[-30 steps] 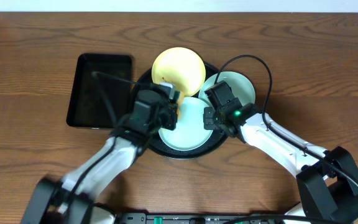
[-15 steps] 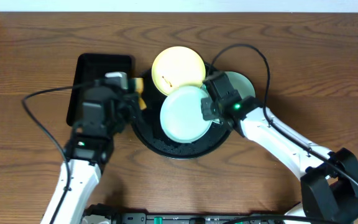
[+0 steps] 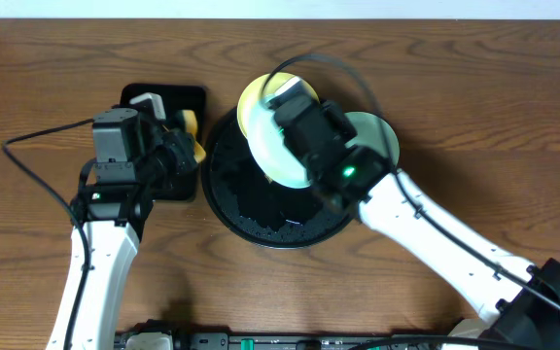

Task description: Clean dirty plates on tray and stack at the side

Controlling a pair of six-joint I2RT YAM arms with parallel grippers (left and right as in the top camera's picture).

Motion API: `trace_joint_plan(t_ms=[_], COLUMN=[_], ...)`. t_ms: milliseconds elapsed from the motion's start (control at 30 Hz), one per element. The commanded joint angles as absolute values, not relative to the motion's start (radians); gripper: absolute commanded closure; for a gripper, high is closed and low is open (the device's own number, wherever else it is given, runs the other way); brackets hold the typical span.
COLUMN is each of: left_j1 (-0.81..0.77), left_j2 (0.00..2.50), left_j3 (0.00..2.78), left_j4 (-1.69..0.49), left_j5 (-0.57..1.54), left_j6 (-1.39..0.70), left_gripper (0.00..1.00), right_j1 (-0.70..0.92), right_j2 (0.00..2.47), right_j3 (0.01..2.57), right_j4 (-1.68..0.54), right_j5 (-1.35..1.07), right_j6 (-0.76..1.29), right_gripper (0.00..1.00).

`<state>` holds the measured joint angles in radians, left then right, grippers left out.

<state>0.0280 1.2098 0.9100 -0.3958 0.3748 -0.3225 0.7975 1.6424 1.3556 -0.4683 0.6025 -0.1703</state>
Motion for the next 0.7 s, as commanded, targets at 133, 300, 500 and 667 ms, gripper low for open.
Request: trace_joint_plan(t_ms=[133,300,500,667], left_j1=[0.031,0.028,-0.009,-0.066], left_j2=[1.235,1.234,1.235,1.236], left_j3=[0.932,0.932,0.932,0.931], left_j4=[-0.522,-0.581,-0.595,-0.587], left_j5=[0.490,0.611,0.796,0.804], left_j6=[-0.339,-0.339,-0.339,-0.339], left_gripper=[0.93,0.92,0.93,0.93], right_j1=[0.882,0.884,0.885,0.885], right_j2=[1.639,1.639,1.639,1.639], right_j3=[1.370,1.369,1.368,1.369], right_j4=[-0.386,-0.384,-0.383,-0.380], right_j5=[0.865,0.862,0.730,0.721], right_j6=[-0.271,-0.268,-0.247,-0.213], right_gripper=[0.99,0.99,0.99,0.99])
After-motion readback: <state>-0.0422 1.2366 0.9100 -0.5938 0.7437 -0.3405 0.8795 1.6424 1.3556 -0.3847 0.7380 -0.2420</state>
